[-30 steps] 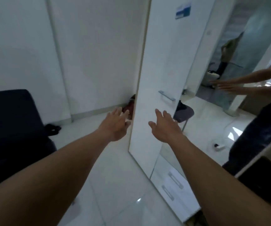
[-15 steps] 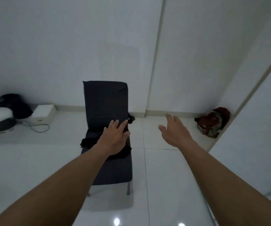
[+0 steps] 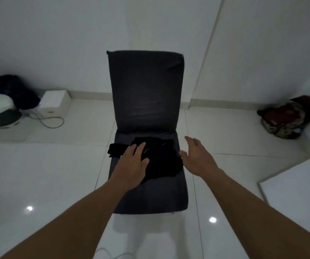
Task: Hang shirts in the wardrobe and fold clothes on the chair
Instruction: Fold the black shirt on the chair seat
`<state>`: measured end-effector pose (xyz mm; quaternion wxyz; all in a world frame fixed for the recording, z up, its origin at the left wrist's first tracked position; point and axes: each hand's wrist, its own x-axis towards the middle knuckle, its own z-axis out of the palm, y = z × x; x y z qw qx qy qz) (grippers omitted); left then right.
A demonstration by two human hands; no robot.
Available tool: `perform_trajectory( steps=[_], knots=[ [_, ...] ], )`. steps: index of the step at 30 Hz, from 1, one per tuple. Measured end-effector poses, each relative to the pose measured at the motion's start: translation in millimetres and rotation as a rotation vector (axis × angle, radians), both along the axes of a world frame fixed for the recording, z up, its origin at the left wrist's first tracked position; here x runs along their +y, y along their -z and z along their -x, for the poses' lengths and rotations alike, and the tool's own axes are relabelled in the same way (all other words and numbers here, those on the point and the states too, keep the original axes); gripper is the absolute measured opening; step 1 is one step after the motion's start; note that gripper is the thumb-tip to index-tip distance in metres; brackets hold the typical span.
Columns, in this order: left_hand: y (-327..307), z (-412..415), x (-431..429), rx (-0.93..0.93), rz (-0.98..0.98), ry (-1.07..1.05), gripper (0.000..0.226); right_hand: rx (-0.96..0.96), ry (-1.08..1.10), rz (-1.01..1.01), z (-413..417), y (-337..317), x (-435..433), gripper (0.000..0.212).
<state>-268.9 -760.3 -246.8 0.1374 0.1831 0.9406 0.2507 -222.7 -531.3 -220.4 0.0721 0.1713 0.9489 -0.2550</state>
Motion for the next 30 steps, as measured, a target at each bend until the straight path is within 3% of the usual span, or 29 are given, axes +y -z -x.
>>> perform_trajectory(
  steps=[14, 20, 23, 26, 30],
  knots=[
    [182.5, 146.3, 5.6, -0.149, 0.111, -0.009, 0.069, -0.121, -0.126, 0.048, 145.8, 188.1, -16.5, 0.063],
    [212.7, 170.5, 9.8, -0.255, 0.168, -0.112, 0.088, -0.169, -0.263, -0.057, 186.3, 219.9, -18.8, 0.062],
    [211.7, 176.8, 10.8, -0.216, 0.036, -0.225, 0.063, -0.223, -0.337, -0.126, 197.8, 223.2, -21.3, 0.061],
    [201.8, 183.9, 10.2, -0.144, -0.102, -0.318, 0.027, -0.142, -0.348, -0.187, 201.5, 219.6, -24.2, 0.038],
    [176.4, 188.0, 14.1, 0.008, -0.241, -0.317, 0.017, 0.100, -0.242, 0.012, 200.1, 198.9, -29.7, 0.013]
  ],
)
